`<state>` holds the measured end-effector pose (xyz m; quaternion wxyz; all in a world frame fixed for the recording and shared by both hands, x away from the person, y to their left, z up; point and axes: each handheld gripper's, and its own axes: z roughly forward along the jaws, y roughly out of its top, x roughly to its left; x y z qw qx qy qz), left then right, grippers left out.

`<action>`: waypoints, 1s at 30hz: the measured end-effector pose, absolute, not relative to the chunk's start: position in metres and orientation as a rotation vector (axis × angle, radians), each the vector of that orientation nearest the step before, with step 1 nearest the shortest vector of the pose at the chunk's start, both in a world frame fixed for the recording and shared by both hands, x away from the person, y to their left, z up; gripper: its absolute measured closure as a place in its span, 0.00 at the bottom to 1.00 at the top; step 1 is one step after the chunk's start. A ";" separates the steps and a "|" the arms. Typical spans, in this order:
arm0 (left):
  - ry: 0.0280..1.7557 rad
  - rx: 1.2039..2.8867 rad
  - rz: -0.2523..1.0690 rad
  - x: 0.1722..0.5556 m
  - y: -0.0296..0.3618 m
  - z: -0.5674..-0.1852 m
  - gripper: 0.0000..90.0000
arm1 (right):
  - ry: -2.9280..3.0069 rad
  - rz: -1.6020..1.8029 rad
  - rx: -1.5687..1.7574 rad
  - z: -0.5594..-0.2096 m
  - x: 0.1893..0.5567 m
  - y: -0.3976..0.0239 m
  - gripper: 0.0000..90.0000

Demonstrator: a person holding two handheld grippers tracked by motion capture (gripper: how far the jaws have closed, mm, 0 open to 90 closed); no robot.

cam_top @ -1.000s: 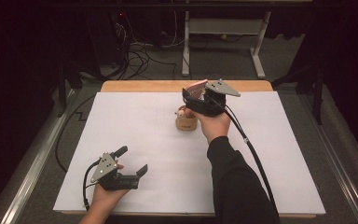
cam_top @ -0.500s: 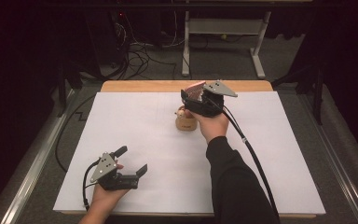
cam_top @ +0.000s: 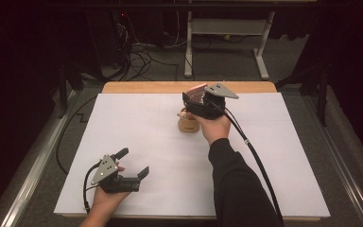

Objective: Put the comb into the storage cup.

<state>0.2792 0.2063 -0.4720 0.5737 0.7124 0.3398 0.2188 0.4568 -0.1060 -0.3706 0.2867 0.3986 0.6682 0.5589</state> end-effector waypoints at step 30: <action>0.793 1.683 0.516 0.279 0.206 -0.471 0.00 | 1.793 1.490 1.154 -0.368 0.457 -0.119 0.21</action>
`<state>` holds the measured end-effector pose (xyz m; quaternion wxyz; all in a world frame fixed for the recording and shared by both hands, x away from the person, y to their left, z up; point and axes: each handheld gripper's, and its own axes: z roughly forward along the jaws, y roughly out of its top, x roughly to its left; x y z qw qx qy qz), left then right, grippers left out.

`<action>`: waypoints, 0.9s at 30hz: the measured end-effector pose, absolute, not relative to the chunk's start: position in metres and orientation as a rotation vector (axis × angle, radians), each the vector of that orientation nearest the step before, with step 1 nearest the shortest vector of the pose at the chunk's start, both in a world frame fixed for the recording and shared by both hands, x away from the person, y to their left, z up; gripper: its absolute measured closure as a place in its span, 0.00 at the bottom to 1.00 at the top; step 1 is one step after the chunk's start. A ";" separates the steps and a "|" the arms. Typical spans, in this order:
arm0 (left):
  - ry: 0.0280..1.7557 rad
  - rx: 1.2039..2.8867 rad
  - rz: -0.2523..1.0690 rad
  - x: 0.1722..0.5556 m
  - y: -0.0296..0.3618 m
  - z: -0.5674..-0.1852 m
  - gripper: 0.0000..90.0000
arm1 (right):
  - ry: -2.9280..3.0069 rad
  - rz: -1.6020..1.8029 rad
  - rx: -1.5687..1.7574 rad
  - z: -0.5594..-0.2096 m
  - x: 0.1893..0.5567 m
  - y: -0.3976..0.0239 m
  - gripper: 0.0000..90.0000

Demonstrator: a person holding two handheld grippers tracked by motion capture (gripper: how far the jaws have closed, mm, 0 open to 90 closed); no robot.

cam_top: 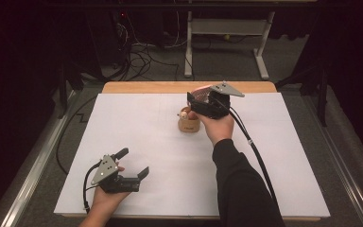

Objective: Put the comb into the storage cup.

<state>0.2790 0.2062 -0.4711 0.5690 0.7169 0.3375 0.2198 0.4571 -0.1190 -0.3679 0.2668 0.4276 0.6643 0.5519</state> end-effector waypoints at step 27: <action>0.791 1.683 0.515 0.279 0.206 -0.471 0.00 | 1.774 1.491 1.231 -0.371 0.459 -0.136 0.19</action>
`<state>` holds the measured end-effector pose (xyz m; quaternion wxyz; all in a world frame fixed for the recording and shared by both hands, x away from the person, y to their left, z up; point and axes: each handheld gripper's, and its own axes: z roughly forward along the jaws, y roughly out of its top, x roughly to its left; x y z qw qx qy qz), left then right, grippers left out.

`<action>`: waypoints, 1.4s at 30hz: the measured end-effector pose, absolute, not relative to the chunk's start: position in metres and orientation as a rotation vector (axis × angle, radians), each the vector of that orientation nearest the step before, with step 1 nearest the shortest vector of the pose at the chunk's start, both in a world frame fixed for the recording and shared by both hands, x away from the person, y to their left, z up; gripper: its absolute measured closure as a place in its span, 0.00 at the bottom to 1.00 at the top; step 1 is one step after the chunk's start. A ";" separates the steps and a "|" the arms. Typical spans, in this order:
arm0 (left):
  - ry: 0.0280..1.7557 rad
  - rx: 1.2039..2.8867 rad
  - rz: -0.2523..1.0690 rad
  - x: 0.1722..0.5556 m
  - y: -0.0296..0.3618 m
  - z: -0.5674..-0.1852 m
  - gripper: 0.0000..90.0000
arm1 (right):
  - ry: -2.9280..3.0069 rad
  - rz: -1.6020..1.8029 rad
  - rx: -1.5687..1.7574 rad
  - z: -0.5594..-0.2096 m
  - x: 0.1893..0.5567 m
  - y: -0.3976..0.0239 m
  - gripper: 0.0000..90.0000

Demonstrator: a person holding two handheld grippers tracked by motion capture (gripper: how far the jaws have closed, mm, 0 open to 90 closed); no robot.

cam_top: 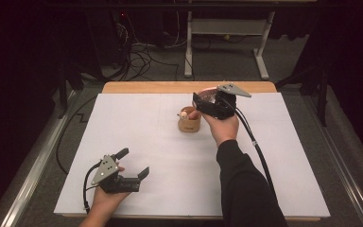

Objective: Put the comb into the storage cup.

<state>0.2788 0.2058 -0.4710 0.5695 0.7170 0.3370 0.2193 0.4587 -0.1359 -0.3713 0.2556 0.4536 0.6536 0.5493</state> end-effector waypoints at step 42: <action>0.793 1.688 0.517 0.279 0.205 -0.471 0.00 | 1.807 1.449 1.291 -0.378 0.462 -0.155 0.12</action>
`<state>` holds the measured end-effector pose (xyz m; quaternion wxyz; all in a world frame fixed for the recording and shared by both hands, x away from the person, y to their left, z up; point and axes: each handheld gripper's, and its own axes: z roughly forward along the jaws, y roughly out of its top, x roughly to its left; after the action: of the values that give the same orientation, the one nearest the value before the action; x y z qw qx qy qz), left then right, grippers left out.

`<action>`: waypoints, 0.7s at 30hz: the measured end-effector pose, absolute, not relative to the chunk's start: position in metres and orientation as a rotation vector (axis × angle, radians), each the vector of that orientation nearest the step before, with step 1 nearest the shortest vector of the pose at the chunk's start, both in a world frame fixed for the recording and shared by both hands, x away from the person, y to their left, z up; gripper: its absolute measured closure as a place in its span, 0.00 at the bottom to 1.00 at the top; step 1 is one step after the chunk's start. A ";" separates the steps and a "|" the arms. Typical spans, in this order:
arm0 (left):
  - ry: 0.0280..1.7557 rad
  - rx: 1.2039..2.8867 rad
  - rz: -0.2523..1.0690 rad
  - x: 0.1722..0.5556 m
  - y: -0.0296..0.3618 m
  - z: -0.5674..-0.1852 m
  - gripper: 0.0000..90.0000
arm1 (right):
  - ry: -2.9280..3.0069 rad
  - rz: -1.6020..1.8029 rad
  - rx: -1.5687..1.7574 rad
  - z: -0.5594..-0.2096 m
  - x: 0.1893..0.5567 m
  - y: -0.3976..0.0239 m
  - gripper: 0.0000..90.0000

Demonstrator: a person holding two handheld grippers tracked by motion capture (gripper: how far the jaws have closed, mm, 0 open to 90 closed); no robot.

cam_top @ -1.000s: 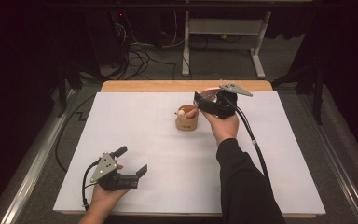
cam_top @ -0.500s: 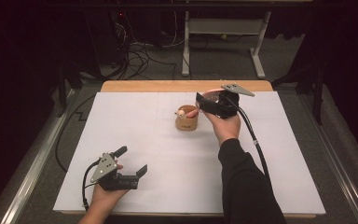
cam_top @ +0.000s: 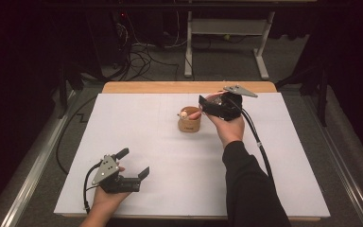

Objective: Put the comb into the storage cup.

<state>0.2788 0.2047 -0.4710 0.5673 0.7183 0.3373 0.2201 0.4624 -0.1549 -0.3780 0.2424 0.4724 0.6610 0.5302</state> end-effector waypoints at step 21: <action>0.797 1.688 0.516 0.279 0.203 -0.472 0.00 | 1.841 1.410 1.287 -0.377 0.462 -0.161 0.00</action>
<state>0.2792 0.2034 -0.4717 0.5665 0.7183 0.3392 0.2195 0.4617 -0.1610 -0.3774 0.2420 0.4709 0.6735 0.5158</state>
